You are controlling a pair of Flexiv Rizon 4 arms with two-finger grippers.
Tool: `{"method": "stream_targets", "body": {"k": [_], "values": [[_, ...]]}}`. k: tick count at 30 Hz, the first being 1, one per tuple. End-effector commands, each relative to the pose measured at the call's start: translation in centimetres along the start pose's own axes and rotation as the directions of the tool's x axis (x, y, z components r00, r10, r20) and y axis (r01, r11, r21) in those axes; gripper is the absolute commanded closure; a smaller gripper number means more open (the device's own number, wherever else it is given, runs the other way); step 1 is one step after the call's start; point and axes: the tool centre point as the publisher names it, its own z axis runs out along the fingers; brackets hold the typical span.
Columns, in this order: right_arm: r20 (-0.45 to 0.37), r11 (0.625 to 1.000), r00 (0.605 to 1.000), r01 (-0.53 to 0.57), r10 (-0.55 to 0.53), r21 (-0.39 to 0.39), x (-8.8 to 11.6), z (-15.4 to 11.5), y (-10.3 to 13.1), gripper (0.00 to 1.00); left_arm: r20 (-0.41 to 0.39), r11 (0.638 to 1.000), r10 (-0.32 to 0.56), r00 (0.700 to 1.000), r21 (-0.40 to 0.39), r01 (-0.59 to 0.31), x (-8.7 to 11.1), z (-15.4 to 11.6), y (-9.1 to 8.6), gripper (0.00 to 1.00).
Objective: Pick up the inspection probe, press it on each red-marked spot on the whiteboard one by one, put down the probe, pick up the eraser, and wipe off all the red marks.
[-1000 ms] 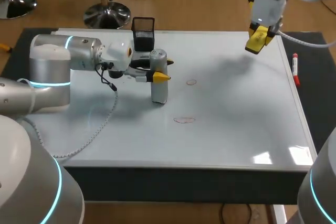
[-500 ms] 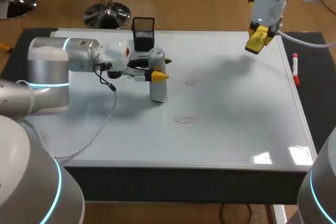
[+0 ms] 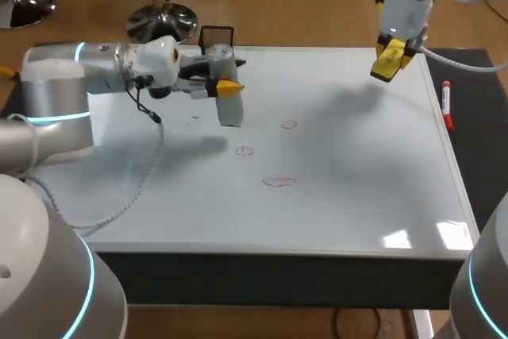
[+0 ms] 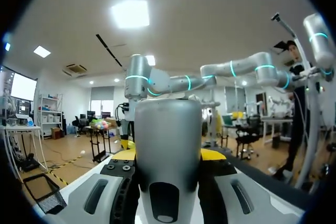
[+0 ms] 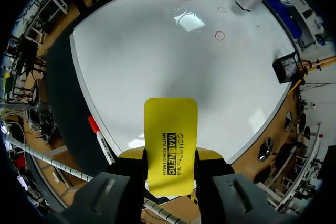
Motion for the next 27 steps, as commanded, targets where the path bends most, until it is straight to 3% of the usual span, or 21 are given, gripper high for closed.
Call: {"method": "stream_targets", "body": {"k": [1, 27], "values": [[-0.003, 1.000, 1.000, 0.002, -0.002, 0.002, 0.1, -0.1, 0.0, 1.00, 0.023, 0.999, 0.005, 1.000, -0.033, -0.004, -0.5, -1.2, -1.6, 1.00], [-0.003, 1.000, 1.000, 0.002, -0.002, 0.002, 0.1, -0.1, 0.0, 1.00, 0.282, 0.995, 0.033, 0.959, -0.098, -0.006, -10.2, -13.5, -4.0, 1.00]]}}
